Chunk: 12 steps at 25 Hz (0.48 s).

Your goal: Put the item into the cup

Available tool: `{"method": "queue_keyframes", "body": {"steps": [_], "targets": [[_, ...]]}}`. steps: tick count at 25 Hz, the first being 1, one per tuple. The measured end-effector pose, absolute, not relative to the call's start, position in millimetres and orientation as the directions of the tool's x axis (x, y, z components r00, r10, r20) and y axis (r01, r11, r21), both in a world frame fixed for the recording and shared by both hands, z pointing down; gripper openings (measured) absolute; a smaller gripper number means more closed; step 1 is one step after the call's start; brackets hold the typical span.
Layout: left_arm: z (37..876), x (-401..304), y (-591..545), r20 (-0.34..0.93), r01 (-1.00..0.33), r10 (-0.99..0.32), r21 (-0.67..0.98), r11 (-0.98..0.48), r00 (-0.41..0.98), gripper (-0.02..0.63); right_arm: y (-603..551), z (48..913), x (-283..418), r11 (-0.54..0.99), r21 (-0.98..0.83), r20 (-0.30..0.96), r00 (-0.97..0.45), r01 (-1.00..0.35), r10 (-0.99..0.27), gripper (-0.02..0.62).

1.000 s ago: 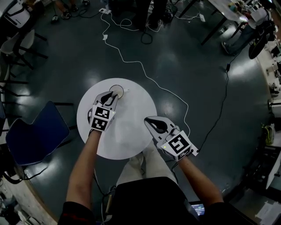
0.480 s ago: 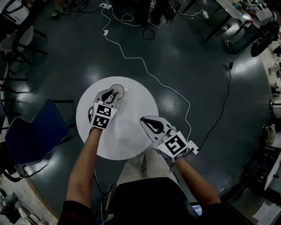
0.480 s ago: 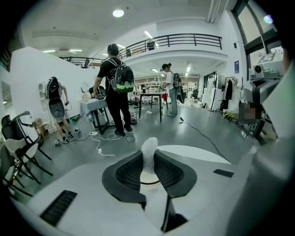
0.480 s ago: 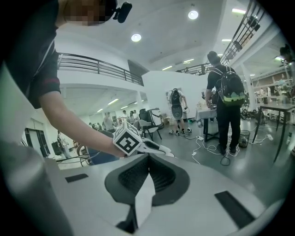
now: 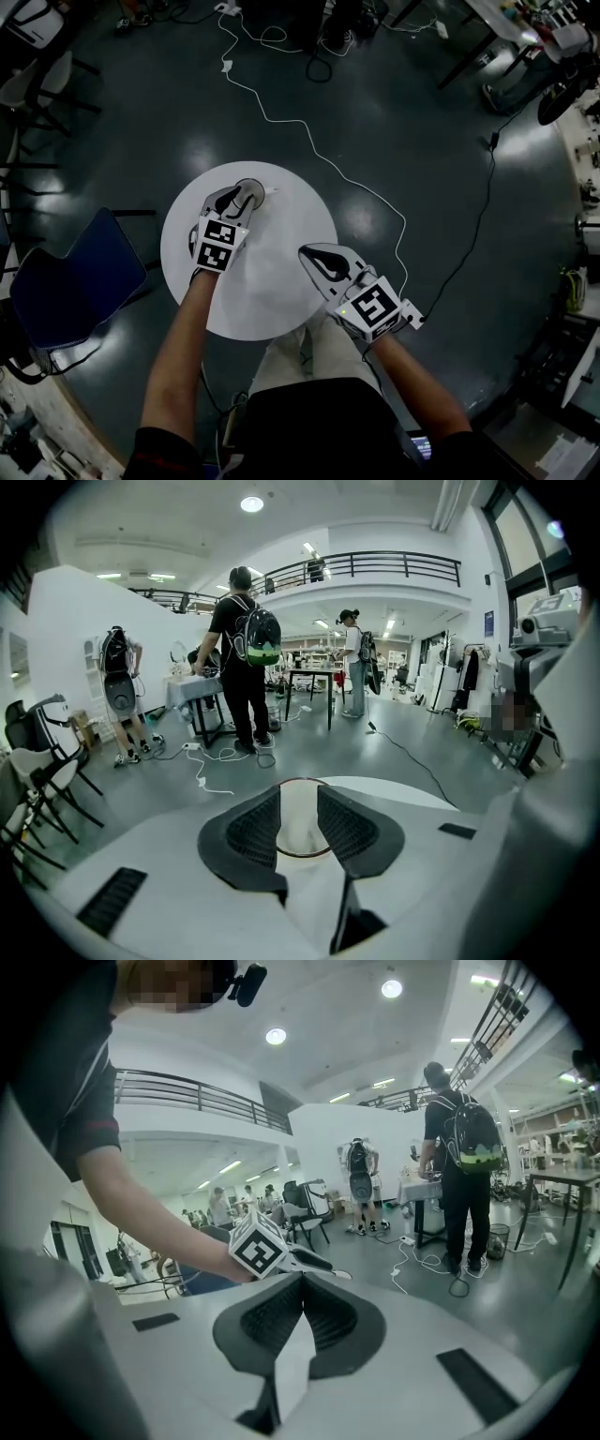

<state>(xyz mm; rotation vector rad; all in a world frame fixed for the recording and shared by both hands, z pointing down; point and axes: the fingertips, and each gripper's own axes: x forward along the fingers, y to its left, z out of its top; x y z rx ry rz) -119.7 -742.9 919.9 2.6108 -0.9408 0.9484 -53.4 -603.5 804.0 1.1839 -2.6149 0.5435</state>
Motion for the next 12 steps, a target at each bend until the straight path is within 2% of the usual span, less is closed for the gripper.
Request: {"method": "queue_keyframes", "body": {"steps": [5,12], "targets": [[913,-118,-744,0.623,-0.635,-0.514,-0.036,-0.771,0.589,0.119,-605,801,-53,0.611,-0.242,0.341,-0.655,-0.754,-0.674,0.017],[875,-116,-739,0.563,-0.647,-0.567,-0.073,-0.759,0.602,0.065,-601,787,-51,0.619,-0.231,0.332,-0.659,-0.751,-0.675,0.017]]}}
